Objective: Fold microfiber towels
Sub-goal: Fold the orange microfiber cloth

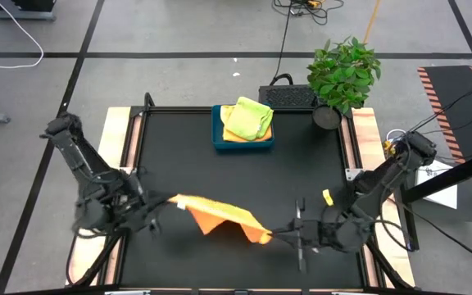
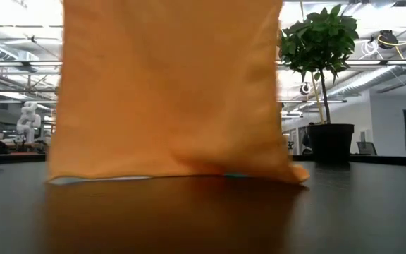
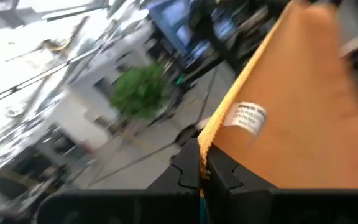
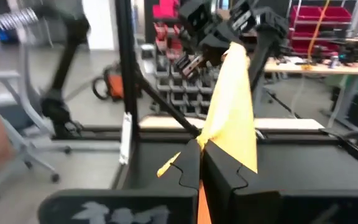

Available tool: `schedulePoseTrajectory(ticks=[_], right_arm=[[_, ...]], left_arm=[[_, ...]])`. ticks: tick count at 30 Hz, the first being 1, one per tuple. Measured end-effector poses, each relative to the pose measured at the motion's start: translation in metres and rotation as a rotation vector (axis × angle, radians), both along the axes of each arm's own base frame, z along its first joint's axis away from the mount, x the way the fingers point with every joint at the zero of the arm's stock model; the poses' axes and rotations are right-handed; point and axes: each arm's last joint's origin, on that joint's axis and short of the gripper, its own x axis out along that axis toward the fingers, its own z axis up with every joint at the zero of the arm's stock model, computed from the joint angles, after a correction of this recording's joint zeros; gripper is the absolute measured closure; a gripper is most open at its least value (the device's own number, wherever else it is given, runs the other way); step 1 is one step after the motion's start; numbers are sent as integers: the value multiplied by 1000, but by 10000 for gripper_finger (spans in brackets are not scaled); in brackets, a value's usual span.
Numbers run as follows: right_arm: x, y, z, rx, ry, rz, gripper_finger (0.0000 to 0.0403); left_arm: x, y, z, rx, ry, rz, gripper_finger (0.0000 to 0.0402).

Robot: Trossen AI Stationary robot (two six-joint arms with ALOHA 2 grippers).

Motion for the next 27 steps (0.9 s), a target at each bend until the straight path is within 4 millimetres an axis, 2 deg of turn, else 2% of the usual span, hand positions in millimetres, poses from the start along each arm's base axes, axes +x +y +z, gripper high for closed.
schedulePoseTrajectory(ticks=[7, 11, 13, 20, 23, 27], right_arm=[[-20, 1, 25, 103, -94, 62, 403], [-30, -7, 36, 123, -109, 84, 402], [-31, -12, 36, 118, -91, 28, 402], [-19, -28, 13, 87, 56, -145, 402], [-3, -35, -4, 37, 115, -214, 402], [30, -48, -30, 28, 207, -169, 388]], left_arm=[[-26, -15, 21, -51, -87, -121, 400], [-31, -12, 25, -55, -73, -60, 400], [-29, -9, 23, -64, -49, 15, 400], [-19, -4, 15, -65, -33, 91, 400], [-13, -2, 14, -53, -41, 60, 400], [-6, 0, 13, -48, -55, 5, 399]])
